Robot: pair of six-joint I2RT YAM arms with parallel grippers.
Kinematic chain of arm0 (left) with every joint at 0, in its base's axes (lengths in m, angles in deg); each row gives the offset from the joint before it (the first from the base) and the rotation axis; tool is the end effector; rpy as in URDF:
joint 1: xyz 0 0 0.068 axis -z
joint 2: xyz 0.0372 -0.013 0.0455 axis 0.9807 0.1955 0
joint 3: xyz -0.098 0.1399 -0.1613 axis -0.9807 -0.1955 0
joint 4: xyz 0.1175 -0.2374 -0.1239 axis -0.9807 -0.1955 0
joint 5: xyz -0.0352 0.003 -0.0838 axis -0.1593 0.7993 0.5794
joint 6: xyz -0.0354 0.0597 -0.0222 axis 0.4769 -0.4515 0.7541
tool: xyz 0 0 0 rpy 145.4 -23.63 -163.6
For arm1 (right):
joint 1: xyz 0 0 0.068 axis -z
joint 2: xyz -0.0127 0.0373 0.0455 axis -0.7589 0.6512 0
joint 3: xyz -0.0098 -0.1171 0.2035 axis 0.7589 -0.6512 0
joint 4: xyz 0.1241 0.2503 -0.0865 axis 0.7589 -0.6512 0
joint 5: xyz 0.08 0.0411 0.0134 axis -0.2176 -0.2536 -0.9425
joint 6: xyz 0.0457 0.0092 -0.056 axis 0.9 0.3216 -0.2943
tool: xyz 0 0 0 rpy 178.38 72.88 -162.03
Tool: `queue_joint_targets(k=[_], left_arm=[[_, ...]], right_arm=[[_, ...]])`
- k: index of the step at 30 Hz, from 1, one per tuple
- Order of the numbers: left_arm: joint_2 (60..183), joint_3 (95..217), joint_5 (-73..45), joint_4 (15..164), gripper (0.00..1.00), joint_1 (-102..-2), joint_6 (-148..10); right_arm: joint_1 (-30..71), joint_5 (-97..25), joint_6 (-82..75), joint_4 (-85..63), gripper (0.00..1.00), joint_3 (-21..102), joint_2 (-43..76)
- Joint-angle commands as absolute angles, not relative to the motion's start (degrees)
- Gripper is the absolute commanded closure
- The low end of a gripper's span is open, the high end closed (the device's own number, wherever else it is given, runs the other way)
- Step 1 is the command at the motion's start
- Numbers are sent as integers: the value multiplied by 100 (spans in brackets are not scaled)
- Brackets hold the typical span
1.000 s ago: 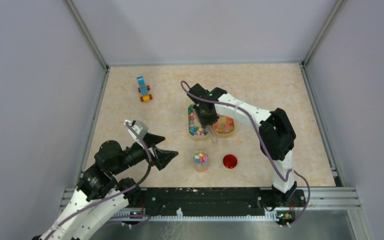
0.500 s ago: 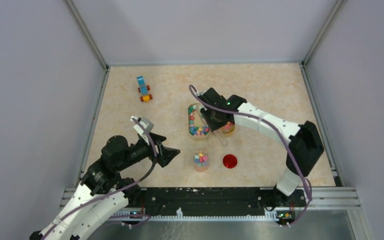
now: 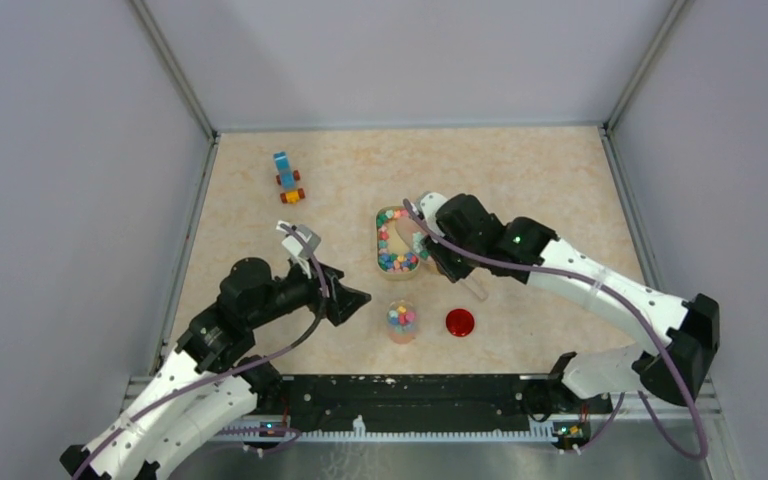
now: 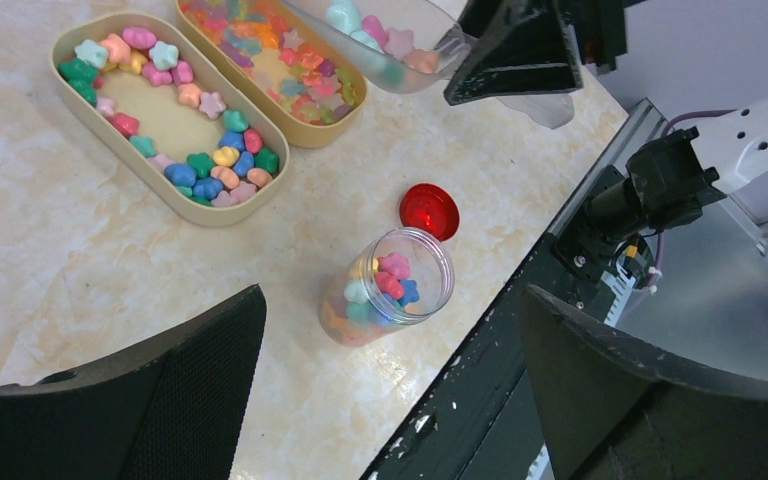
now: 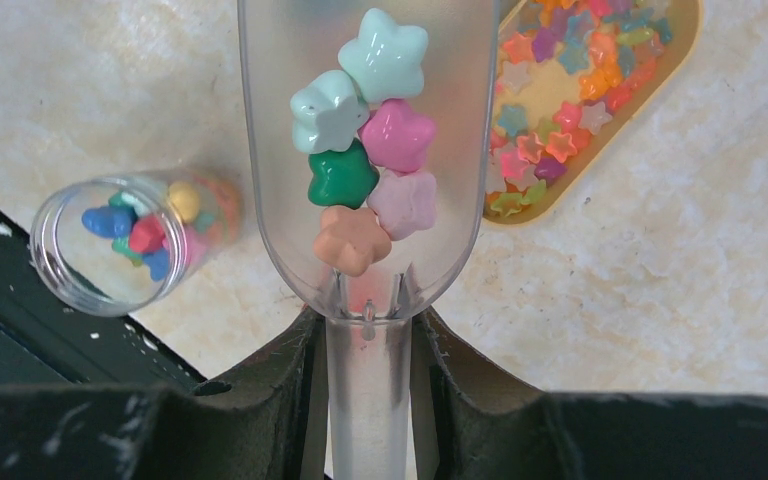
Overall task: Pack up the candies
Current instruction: Place the fake candies in the packing bottle.
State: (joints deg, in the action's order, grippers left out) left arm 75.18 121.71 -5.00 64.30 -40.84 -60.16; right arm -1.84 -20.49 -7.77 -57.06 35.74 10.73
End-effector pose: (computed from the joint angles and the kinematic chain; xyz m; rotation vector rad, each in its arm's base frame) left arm 0.1607 -0.1478 0.2907 0.5153 1.8591 -0.9752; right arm 0.2129 0.2517 0.2622 -0.9715 2.2757 0.2377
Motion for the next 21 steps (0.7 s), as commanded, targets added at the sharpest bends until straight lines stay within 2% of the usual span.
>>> queue_joint_targets(k=[1, 11, 21], left_arm=[[7903, 12352, -345, 6984, 1, -4076, -5791], [8619, 12661, -7, 7369, 1, -4084, -5503], [8886, 12763, 85, 7412, 1, -4076, -5437]], right_arm=[[-400, -2293, -1620, -5671, 100, 3364, 552], [-1146, -2581, -2624, -5931, 100, 2830, -284], [-1457, -2656, -3002, -6079, 100, 2940, -460]])
